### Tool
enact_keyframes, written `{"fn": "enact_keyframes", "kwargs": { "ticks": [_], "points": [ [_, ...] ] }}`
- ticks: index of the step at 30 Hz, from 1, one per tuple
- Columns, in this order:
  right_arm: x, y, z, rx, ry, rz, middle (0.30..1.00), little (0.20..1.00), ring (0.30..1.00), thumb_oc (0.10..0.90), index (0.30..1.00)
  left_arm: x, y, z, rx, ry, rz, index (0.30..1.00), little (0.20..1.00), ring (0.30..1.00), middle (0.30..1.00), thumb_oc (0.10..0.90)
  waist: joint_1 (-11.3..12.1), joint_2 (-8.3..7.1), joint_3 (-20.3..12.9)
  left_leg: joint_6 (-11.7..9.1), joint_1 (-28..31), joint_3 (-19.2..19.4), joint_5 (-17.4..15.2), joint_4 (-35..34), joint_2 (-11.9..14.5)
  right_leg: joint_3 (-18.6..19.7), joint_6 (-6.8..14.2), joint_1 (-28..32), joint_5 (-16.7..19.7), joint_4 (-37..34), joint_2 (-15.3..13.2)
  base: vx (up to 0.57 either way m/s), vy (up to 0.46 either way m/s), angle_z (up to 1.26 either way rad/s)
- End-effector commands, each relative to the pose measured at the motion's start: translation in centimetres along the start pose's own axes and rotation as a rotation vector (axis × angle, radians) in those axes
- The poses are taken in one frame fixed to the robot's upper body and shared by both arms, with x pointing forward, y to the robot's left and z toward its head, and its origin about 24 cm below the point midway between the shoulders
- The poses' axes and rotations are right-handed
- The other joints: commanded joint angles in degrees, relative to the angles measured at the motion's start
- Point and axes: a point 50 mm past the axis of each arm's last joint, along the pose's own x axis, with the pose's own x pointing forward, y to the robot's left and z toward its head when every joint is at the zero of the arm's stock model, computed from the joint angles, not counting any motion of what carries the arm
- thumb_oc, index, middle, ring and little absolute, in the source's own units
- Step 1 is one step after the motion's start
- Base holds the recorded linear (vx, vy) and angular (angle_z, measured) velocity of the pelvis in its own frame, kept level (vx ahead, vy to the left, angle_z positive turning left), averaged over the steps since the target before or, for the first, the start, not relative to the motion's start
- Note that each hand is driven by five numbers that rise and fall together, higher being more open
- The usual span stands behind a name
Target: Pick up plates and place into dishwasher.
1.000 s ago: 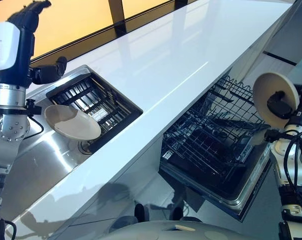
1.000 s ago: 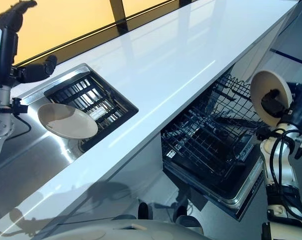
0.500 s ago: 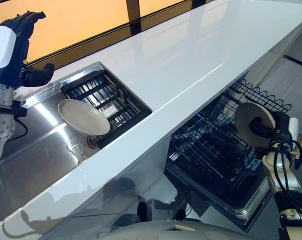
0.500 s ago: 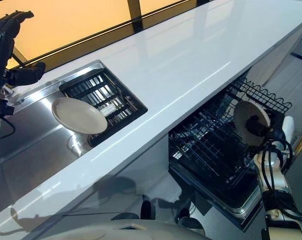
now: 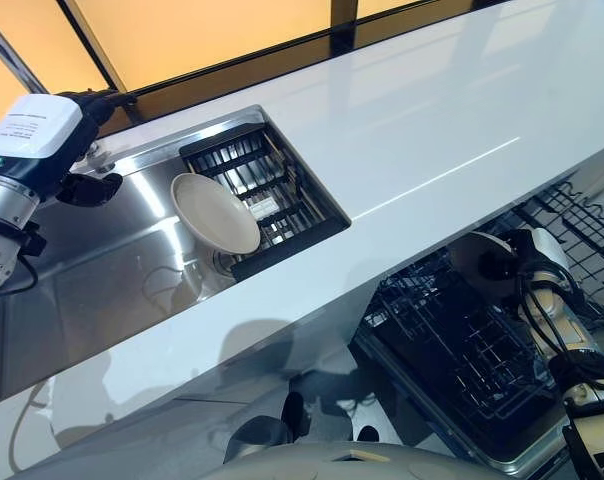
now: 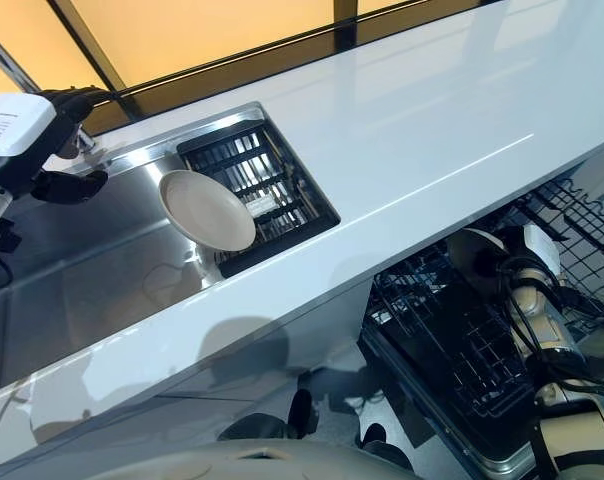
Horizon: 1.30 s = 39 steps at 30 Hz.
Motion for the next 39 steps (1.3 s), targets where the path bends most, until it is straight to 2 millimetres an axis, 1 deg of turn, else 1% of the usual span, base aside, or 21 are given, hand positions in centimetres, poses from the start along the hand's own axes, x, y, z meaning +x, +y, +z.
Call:
{"fn": "enact_keyframes", "kwargs": {
  "ticks": [1,2,4,5,11,14,18,22,23,24,26,27,30,35,37,39],
  "points": [
    [1.4,-7.1,1.8,-0.142,-0.027,-0.143,0.479,0.409,0.479,0.309,0.479,0.7,5.7,-0.7,0.162,0.009,0.129,0.900,0.900,0.900,0.900,0.800,0.1,1.21,-2.7,-1.7,0.7,4.1,-8.9,4.4,-0.7,-1.1,-1.5,-3.2,-8.9,10.6,2.0,-0.01,0.003,0.07],
    [1.5,-7.0,1.5,-0.148,-0.012,-0.130,0.900,0.900,0.900,0.800,0.900,0.7,5.9,-0.7,0.173,0.008,0.123,0.900,0.900,0.900,0.900,0.800,0.2,1.30,-2.7,-1.7,0.5,4.0,-8.9,4.6,-0.7,-1.2,-1.6,-3.2,-8.8,10.6,1.9,-0.01,0.002,0.04],
    [1.6,-6.9,1.3,-0.148,-0.004,-0.120,0.900,0.900,0.900,0.800,0.900,0.8,6.0,-0.5,0.188,-0.005,0.098,0.900,0.900,0.900,0.900,0.800,0.5,1.48,-2.5,-1.8,0.3,3.8,-8.8,4.9,-0.7,-1.5,-1.6,-3.1,-8.8,10.6,1.9,-0.01,0.004,0.05],
    [1.6,-6.9,1.4,-0.146,-0.007,-0.116,0.900,0.900,0.900,0.800,0.900,0.8,6.2,-0.4,0.205,-0.007,0.091,0.900,0.900,0.900,0.900,0.800,0.5,1.60,-2.5,-1.9,0.2,3.7,-8.7,4.9,-0.7,-1.5,-1.7,-3.2,-8.8,10.5,1.9,-0.02,0.011,0.09],
    [1.5,-5.9,2.3,-0.108,-0.048,-0.098,0.900,0.900,0.900,0.800,0.900,0.7,6.0,-0.3,0.296,-0.025,0.071,0.900,0.900,0.900,0.900,0.800,0.4,2.33,-2.2,-2.0,-0.2,3.5,-8.6,5.4,-0.9,-1.5,-1.9,-3.3,-8.8,10.8,1.7,-0.04,0.033,0.03],
    [1.3,-5.5,3.0,-0.008,-0.091,-0.106,0.900,0.900,0.900,0.800,0.900,0.7,5.8,0.0,0.354,-0.052,0.074,0.900,0.900,0.900,0.900,0.800,0.1,2.60,-2.3,-2.1,-0.1,3.6,-8.4,5.2,-0.9,-1.3,-1.7,-3.1,-8.5,10.3,1.8,-0.03,0.041,0.00],
    [0.9,-5.9,4.4,0.144,-0.181,-0.151,0.900,0.900,0.900,0.800,0.900,0.7,5.4,0.4,0.400,-0.082,0.063,0.900,0.900,0.900,0.900,0.800,-0.4,2.89,-2.3,-2.1,-0.1,3.7,-8.5,5.2,-1.0,-0.7,-1.6,-3.1,-8.3,10.1,1.8,-0.02,0.045,-0.01],
    [-0.2,-7.3,6.5,0.318,-0.321,-0.223,0.900,0.900,0.900,0.800,0.900,0.5,4.6,0.7,0.436,-0.111,0.048,0.900,0.900,0.900,0.900,0.800,-1.6,3.20,-2.2,-1.7,0.3,3.7,-8.7,4.9,-1.4,0.7,-1.3,-3.4,-7.9,9.7,2.0,-0.02,0.060,-0.07],
    [-0.5,-7.6,6.8,0.349,-0.347,-0.238,0.900,0.900,0.900,0.800,0.900,0.4,4.3,0.7,0.441,-0.119,0.034,0.900,0.900,0.900,0.900,0.800,-1.8,3.24,-2.2,-1.6,0.4,3.8,-8.8,4.8,-1.4,1.0,-1.2,-3.4,-7.8,9.6,2.1,-0.02,0.072,-0.10],
    [-1.1,-8.7,7.7,0.423,-0.414,-0.279,0.900,0.900,0.900,0.800,0.900,0.3,3.7,0.7,0.453,-0.126,-0.010,0.900,0.900,0.900,0.900,0.800,-2.3,3.28,-2.1,-1.4,0.6,4.0,-8.9,4.6,-1.5,1.6,-1.1,-3.5,-7.6,9.3,2.3,-0.02,0.069,-0.11],
    [-1.6,-9.4,8.1,0.490,-0.459,-0.303,0.900,0.900,0.900,0.800,0.900,0.1,3.1,0.7,0.465,-0.128,-0.041,0.900,0.900,0.900,0.900,0.800,-2.7,3.31,-2.1,-1.2,0.7,4.1,-8.9,4.4,-1.5,2.1,-1.0,-3.5,-7.4,9.1,2.4,-0.01,0.056,-0.12],
    [-2.4,-10.3,8.8,0.567,-0.525,-0.338,0.900,0.900,0.900,0.800,0.900,0.0,2.5,0.7,0.465,-0.132,-0.081,0.900,0.900,0.900,0.900,0.800,-3.2,3.31,-2.0,-1.1,1.0,4.3,-9.0,4.2,-1.6,2.6,-0.8,-3.5,-7.2,8.8,2.5,0.00,0.056,-0.14],
    [-4.0,-12.2,10.3,0.684,-0.661,-0.408,0.900,0.900,0.900,0.800,0.900,0.0,1.8,0.7,0.456,-0.125,-0.146,0.900,0.900,0.900,0.900,0.800,-4.4,3.25,-2.0,-0.7,1.4,4.6,-9.2,3.8,-1.9,3.5,-0.5,-3.6,-6.9,8.4,2.8,0.00,0.053,-0.17],
    [-7.0,-14.9,11.9,0.798,-0.877,-0.545,0.900,0.900,0.900,0.800,0.900,0.0,0.4,0.6,0.407,-0.117,-0.262,0.900,0.900,0.900,0.900,0.800,-5.5,2.93,-2.1,0.0,2.0,5.1,-9.6,3.5,-2.3,4.9,-0.1,-3.6,-6.3,7.5,3.2,0.00,0.045,-0.12],
    [-8.3,-15.6,12.4,0.841,-0.957,-0.580,0.900,0.900,0.900,0.800,0.900,0.0,0.0,0.5,0.386,-0.106,-0.286,0.900,0.900,0.900,0.900,0.800,-5.9,2.72,-2.2,0.3,2.3,5.4,-9.8,3.2,-2.5,5.4,0.1,-3.5,-6.1,7.1,3.4,0.00,0.039,-0.10],
    [-9.1,-15.9,12.5,0.873,-1.010,-0.589,0.900,0.900,0.900,0.800,0.900,0.0,-0.3,0.4,0.358,-0.094,-0.324,0.900,0.900,0.900,0.900,0.800,-6.1,2.50,-2.3,0.5,2.4,5.6,-9.9,3.2,-2.6,5.8,0.2,-3.5,-6.0,6.8,3.5,0.01,0.034,-0.15]
  ]
}}
